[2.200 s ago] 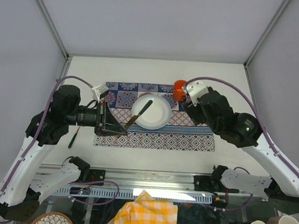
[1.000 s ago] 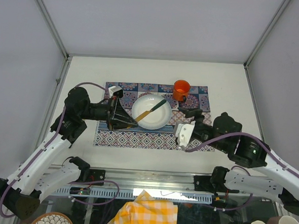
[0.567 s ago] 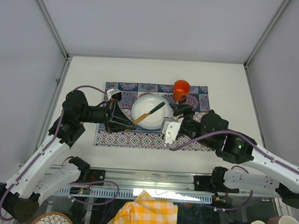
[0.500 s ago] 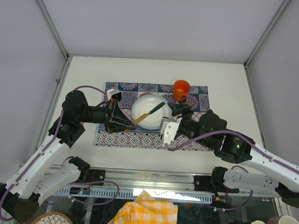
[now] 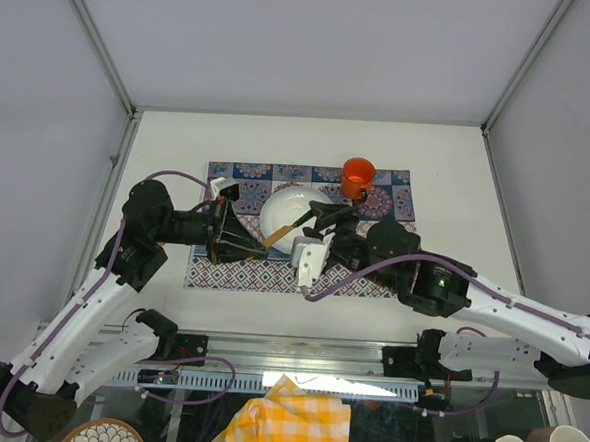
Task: Set the dinner table for one person
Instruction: Place the knife on the napkin.
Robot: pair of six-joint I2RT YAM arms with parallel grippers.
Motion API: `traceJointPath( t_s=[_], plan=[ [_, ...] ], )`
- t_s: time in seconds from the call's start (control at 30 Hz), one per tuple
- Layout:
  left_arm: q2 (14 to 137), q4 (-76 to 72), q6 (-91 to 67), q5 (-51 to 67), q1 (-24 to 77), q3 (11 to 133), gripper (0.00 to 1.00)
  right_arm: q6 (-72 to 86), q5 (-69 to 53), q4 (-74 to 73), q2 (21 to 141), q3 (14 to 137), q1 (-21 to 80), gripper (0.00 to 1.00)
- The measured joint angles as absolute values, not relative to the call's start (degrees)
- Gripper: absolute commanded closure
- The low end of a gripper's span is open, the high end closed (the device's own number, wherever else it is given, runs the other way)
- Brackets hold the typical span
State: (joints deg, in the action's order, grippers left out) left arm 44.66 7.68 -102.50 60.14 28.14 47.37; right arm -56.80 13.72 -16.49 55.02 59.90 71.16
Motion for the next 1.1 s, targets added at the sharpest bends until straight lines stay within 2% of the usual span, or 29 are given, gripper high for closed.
traceJointPath(
  t_s=[0.33, 0.53, 0.63, 1.0, 1.1],
  plan=[
    [43.16, 7.57, -102.59, 59.94, 28.14, 46.35, 1.00, -57.71, 14.09, -13.65, 58.13, 62.02, 71.20, 0.70],
    [42.70, 7.64, -102.72, 59.59, 28.14, 46.17, 1.00, -57.47, 13.72, -13.15, 60.03, 62.17, 71.26, 0.75],
    [42.50, 7.57, -102.94, 59.51, 28.14, 45.80, 1.00, -57.49, 13.45, -13.52, 60.47, 62.43, 71.29, 1.00],
    [43.27, 7.75, -103.42, 58.85, 28.14, 46.02, 1.00, -58.41, 14.55, -16.32, 61.17, 62.48, 71.66, 1.00],
    [44.82, 8.34, -101.71, 58.78, 28.14, 47.46, 0.78, -58.17, 15.84, -16.40, 61.12, 62.48, 71.66, 1.00]
  ],
)
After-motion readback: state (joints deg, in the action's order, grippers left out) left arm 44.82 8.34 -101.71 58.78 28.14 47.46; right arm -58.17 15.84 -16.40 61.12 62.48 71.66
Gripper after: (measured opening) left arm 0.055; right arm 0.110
